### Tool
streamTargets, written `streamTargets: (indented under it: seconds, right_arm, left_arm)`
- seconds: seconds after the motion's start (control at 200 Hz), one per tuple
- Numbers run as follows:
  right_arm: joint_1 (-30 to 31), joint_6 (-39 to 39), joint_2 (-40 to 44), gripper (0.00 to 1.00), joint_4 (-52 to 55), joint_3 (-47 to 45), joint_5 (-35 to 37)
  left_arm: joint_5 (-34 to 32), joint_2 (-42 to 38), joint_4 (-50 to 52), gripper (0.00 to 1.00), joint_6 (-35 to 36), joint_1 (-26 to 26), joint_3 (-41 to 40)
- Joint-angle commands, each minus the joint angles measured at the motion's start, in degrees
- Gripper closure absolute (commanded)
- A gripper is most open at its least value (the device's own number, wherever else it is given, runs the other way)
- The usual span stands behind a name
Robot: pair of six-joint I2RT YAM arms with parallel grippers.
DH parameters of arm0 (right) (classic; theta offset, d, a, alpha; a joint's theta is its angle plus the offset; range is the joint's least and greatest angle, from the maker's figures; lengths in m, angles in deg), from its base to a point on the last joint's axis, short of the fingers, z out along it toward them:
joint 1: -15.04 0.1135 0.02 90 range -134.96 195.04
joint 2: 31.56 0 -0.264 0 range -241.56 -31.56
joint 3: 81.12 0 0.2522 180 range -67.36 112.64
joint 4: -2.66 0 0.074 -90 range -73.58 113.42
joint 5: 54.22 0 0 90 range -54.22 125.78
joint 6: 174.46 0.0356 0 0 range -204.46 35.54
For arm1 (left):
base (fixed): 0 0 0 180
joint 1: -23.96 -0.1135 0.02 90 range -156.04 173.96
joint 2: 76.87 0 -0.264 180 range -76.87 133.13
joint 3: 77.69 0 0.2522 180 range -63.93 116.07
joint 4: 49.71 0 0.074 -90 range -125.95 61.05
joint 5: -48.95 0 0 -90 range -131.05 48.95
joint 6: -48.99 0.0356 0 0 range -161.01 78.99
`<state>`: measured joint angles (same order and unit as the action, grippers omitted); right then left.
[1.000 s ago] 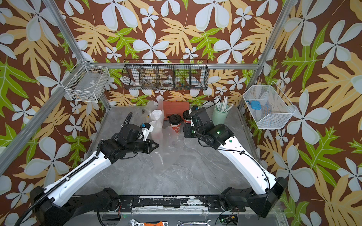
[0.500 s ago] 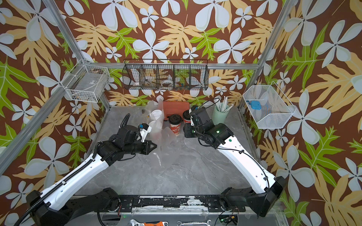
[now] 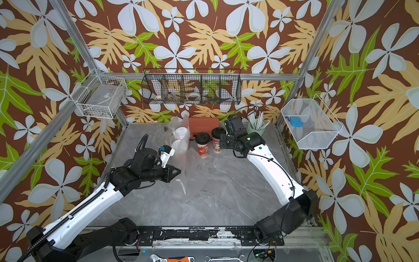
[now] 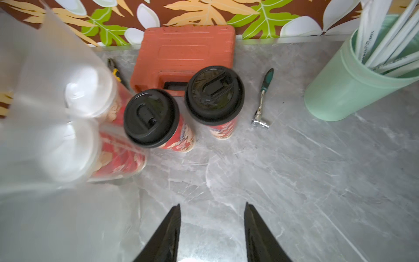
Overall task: Pack milk tea into plastic carrier bags
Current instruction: Pick up the milk tea cup at the center of the board.
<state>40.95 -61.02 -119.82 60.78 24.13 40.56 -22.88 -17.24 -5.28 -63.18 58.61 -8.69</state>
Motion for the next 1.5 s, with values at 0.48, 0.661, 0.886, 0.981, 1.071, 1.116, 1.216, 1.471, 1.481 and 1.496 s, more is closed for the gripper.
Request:
streamTargets:
  seconds: [0.48,0.661,0.886,0.981,1.071,1.116,1.216,1.471,1.481,1.496]
  right_arm:
    - [-0.9,-10.9,-23.5,0.24,-4.5,18.8,3.7]
    - [-1.0,-10.9,-26.9,0.22,-4.2,22.0,6.1]
    - [-2.0,-11.1,-29.2,0.21,-3.6,23.7,6.3]
    - [-2.3,-10.8,-29.4,0.2,-3.7,23.6,5.7]
    - [-2.4,-10.9,-29.7,0.2,-3.8,23.7,4.8]
    - [-2.5,-10.9,-29.8,0.2,-3.7,23.7,4.4]
    - [-2.6,-11.0,-30.4,0.2,-3.5,24.1,3.7]
    - [-2.6,-10.8,-31.2,0.25,-3.3,23.6,3.6]
    - [-2.6,-10.8,-31.3,0.26,-3.3,23.6,3.5]
    - [-2.6,-10.7,-31.3,0.26,-3.3,23.6,3.5]
  left_arm:
    - [0.3,-2.1,-1.0,1.0,4.1,0.1,-2.5]
    - [0.2,-3.1,-1.0,1.0,3.4,0.1,-2.8]
    - [0.4,-3.6,-1.0,1.0,3.0,0.0,-2.9]
    - [0.3,-3.5,-0.9,1.0,2.8,0.1,-2.9]
    - [0.4,-3.4,-0.7,1.0,2.8,0.1,-2.7]
    - [0.3,-3.4,-0.7,1.0,2.7,0.1,-2.7]
    - [0.3,-3.6,-0.6,1.0,2.7,0.1,-2.6]
    - [0.0,-4.0,-0.2,1.0,2.7,0.1,-2.8]
    - [0.0,-4.1,-0.2,1.0,2.7,0.1,-2.9]
    - [0.0,-4.1,-0.1,1.0,2.6,0.1,-2.9]
